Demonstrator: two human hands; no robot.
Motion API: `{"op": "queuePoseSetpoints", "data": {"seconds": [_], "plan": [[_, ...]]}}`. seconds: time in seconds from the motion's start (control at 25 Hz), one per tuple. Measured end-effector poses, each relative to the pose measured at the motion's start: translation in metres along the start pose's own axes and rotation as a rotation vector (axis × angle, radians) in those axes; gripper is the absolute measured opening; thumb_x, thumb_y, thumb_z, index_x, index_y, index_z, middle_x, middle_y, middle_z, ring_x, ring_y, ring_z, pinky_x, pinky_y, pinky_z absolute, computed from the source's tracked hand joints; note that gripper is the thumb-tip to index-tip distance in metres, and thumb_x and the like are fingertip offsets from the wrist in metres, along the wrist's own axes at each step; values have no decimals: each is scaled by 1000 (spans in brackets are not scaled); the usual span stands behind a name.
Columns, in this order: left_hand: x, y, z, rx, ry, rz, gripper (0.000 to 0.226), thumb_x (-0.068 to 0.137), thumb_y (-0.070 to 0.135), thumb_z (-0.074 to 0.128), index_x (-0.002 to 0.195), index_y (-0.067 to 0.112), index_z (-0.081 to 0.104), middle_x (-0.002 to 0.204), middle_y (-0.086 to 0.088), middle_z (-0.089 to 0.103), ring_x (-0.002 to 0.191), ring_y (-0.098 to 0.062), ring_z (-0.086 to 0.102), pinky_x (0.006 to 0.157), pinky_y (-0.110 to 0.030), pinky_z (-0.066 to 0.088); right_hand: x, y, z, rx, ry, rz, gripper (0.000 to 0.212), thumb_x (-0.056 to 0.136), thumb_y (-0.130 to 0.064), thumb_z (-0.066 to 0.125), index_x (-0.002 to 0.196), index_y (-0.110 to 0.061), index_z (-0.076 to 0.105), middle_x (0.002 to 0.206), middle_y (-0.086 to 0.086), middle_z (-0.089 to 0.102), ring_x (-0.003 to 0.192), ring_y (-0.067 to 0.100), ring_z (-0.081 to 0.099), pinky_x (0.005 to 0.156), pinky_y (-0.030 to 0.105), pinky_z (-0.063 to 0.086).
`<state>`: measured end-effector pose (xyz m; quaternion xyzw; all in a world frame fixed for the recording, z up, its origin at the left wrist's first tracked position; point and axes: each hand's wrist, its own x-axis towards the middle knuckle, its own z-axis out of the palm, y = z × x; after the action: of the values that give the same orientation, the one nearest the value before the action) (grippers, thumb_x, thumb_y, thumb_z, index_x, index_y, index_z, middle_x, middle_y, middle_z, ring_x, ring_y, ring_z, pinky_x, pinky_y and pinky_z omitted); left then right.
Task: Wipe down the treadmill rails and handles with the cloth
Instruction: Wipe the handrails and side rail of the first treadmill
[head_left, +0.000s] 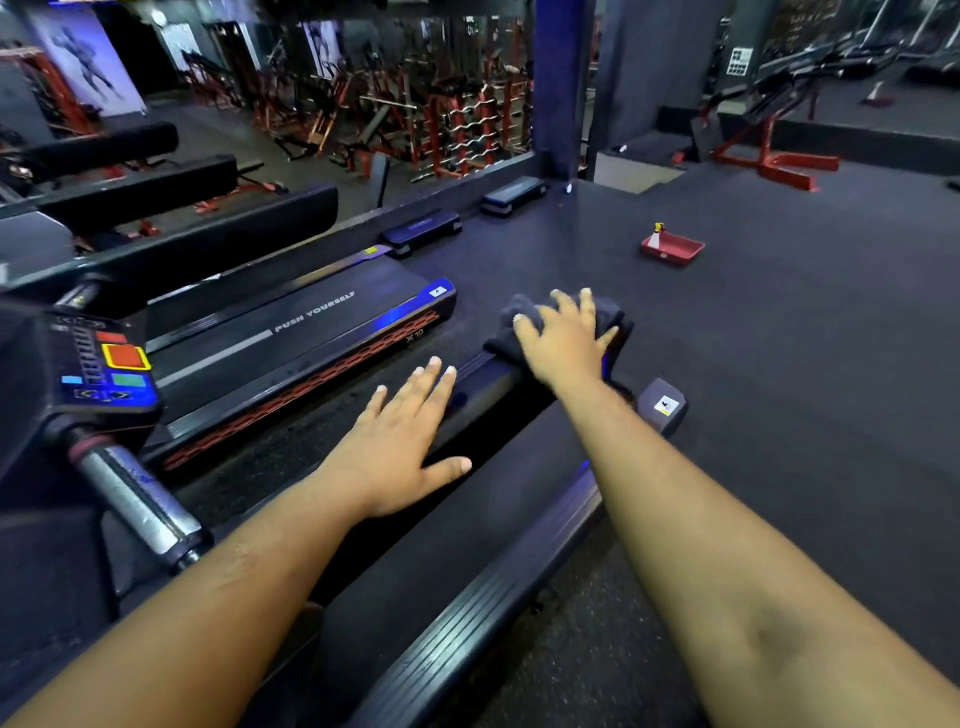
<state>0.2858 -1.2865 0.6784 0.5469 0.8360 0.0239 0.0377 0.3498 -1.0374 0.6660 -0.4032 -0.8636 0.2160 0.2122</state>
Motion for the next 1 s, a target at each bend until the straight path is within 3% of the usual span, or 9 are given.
{"op": "queuePoseSetpoints", "data": {"seconds": [0.12,0.2,0.32,0.4,0.6,0.68,0.8,0.88,1.0], "plan": [[-39,-19,0,20,-31,-55,113,76,87,28,150,26,-31,159,7,-36,148,-11,-26,121,-49,-4,-84,-25,28,98,-63,-321,52,94,-59,40,135,-31,56,153,-10,39,151,17,10,113,69,-4],[-62,-30,1,78,-50,-81,115,73,89,25,149,25,-34,158,6,-36,148,-12,-27,121,-49,-3,-81,-15,24,-30,-54,-463,65,89,-65,30,137,-29,55,152,-8,42,151,17,13,113,70,-4],[-85,-38,1,89,-53,-66,113,75,89,24,149,26,-34,158,6,-36,148,-12,-26,123,-50,-3,-40,-23,12,-80,-10,-184,55,93,-59,36,132,-29,59,152,-7,43,152,18,11,113,72,-3],[-94,-40,2,56,-28,-52,115,72,93,17,147,24,-36,158,6,-36,148,-10,-26,123,-47,-4,-68,-50,24,-2,3,-65,45,93,-53,43,131,-33,60,152,-11,41,152,17,9,113,72,-4],[-92,-42,0,-174,39,-39,122,60,101,11,143,26,-38,151,10,-43,145,-5,-31,121,-38,-10,-174,-57,58,109,-26,-510,60,92,-59,37,147,-37,41,162,-7,27,153,18,1,111,71,-4],[-90,-43,0,-192,15,-40,123,58,103,7,142,26,-38,152,11,-42,146,-5,-28,124,-40,-7,-145,-44,54,121,63,-421,64,91,-61,34,150,-37,37,166,-5,16,154,20,-3,112,75,2],[-88,-43,2,-171,-9,-23,122,60,102,7,146,25,-34,161,6,-30,149,-7,-21,125,-45,-2,-148,-78,64,402,205,42,63,87,-55,43,146,-35,45,167,0,6,153,28,-9,113,72,10],[-90,-44,2,-233,4,-8,124,61,101,6,149,23,-30,163,5,-25,150,-6,-18,125,-44,-1,-188,-102,86,523,216,-34,61,88,-54,45,146,-35,45,167,-2,1,152,26,-14,116,67,10],[-90,-47,1,-233,-14,17,122,63,101,5,151,23,-28,163,6,-25,150,-5,-18,125,-43,0,-203,-73,103,519,230,-227,60,94,-54,40,150,-33,38,167,-3,-2,153,22,-15,118,65,10]]}}
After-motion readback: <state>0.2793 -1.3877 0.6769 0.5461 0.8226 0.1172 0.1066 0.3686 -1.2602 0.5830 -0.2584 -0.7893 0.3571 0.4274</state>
